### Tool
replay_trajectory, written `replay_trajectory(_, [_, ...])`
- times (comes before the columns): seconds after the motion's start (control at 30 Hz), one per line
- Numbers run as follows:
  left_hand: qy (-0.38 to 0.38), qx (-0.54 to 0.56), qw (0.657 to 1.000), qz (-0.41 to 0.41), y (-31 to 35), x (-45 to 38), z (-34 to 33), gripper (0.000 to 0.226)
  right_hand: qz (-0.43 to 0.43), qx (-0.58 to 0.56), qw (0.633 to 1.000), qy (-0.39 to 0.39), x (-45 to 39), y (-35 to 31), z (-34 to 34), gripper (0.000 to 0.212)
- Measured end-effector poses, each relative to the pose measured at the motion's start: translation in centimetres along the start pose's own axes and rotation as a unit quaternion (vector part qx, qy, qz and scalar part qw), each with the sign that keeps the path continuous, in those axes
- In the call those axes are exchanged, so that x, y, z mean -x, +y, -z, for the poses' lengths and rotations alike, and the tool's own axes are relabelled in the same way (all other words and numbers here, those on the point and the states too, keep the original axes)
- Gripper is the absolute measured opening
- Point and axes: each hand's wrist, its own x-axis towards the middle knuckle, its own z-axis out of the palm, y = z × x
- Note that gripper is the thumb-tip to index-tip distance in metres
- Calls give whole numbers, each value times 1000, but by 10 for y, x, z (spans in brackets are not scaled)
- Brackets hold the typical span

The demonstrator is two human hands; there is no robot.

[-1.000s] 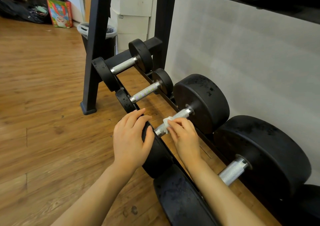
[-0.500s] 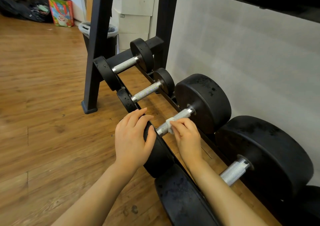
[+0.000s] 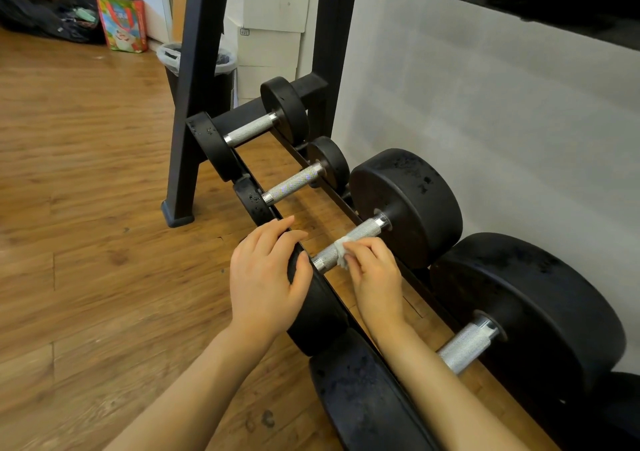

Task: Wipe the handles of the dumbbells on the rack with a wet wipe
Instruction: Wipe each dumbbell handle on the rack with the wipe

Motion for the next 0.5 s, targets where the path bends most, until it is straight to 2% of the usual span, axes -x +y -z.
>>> replay_trajectory(0.17, [-3, -1, 1000, 4, 1, 0, 1, 38, 3, -3, 999, -54, 4, -5, -2, 21])
replay_trajectory(0.33, [-3, -1, 1000, 1, 1, 0, 1, 38, -63, -48, 997, -20, 1, -3, 2, 18])
replay_trajectory(0.5, [-5, -4, 1000, 6, 1, 1, 1, 39, -4, -28, 997, -67, 5, -7, -1, 19])
